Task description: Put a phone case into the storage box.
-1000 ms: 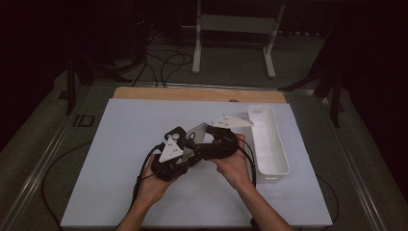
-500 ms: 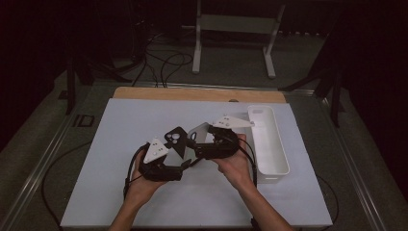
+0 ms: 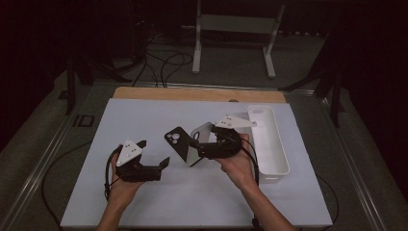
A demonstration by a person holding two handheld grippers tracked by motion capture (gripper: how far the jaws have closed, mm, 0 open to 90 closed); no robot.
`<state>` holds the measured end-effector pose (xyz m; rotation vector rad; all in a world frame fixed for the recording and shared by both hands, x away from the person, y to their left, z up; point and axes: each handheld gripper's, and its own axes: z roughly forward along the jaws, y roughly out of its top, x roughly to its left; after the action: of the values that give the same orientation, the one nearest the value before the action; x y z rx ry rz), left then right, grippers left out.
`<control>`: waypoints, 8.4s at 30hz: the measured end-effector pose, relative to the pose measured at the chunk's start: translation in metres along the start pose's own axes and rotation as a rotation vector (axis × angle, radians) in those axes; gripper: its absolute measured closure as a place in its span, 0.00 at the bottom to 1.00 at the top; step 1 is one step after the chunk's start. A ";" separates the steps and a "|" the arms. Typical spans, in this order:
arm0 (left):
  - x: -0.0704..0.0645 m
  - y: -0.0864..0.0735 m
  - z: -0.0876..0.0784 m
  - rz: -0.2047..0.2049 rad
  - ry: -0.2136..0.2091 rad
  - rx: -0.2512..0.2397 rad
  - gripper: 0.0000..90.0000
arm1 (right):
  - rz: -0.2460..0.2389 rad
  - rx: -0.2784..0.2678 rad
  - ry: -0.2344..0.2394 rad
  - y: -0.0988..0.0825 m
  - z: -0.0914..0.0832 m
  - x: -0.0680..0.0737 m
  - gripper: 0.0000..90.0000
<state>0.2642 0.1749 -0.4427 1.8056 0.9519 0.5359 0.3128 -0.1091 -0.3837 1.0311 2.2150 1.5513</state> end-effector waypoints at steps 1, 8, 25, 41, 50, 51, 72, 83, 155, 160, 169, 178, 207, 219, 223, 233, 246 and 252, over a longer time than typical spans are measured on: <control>0.002 -0.002 -0.001 -0.003 0.006 -0.002 0.01 | 0.001 0.000 -0.001 0.000 0.000 0.000 0.19; 0.014 -0.019 -0.009 -0.023 0.045 -0.008 0.01 | -0.011 -0.002 -0.003 -0.001 -0.001 0.000 0.19; 0.032 -0.048 -0.015 -0.061 0.159 -0.055 0.01 | -0.020 -0.004 -0.021 -0.003 -0.003 0.001 0.19; 0.034 -0.054 -0.014 -0.058 0.171 -0.043 0.00 | -0.028 -0.004 -0.047 0.004 -0.009 -0.007 0.19; 0.035 -0.054 -0.015 -0.066 0.179 -0.055 0.00 | -0.030 -0.014 -0.071 0.012 -0.015 -0.015 0.19; 0.035 -0.054 -0.015 -0.066 0.182 -0.055 0.00 | -0.031 -0.014 -0.073 0.013 -0.016 -0.015 0.19; 0.034 -0.054 -0.016 -0.065 0.191 -0.053 0.00 | -0.056 -0.028 -0.144 0.035 -0.030 -0.032 0.19; 0.032 -0.054 -0.015 -0.055 0.197 -0.045 0.00 | -0.053 -0.039 -0.189 0.044 -0.038 -0.043 0.19; 0.031 -0.054 -0.016 -0.053 0.194 -0.053 0.00 | 0.031 -0.011 -0.518 0.067 -0.053 -0.137 0.19; 0.031 -0.054 -0.016 -0.051 0.194 -0.051 0.00 | 0.041 -0.009 -0.528 0.066 -0.055 -0.141 0.19; 0.031 -0.053 -0.017 -0.052 0.195 -0.052 0.00 | 0.060 -0.003 -0.554 0.064 -0.055 -0.151 0.19; 0.031 -0.053 -0.016 -0.051 0.194 -0.050 0.00 | 0.080 0.011 -0.571 0.062 -0.054 -0.162 0.19; 0.031 -0.053 -0.017 -0.050 0.199 -0.050 0.00 | 0.136 0.079 -0.662 0.047 -0.042 -0.197 0.19; 0.032 -0.054 -0.017 -0.052 0.199 -0.052 0.00 | 0.154 0.105 -0.670 0.037 -0.034 -0.207 0.19; 0.032 -0.054 -0.017 -0.053 0.199 -0.053 0.00 | 0.160 0.109 -0.670 0.034 -0.032 -0.209 0.19; 0.032 -0.053 -0.017 -0.051 0.199 -0.053 0.00 | 0.177 0.130 -0.667 0.026 -0.026 -0.213 0.19; 0.032 -0.053 -0.017 -0.051 0.199 -0.053 0.00 | 0.173 0.176 -0.669 0.014 -0.017 -0.215 0.19; 0.032 -0.053 -0.018 -0.049 0.198 -0.053 0.00 | 0.188 0.196 -0.666 0.008 -0.013 -0.218 0.19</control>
<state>0.2510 0.2213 -0.4858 1.6999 1.1028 0.7125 0.4650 -0.2626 -0.4127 1.5709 1.8473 0.8610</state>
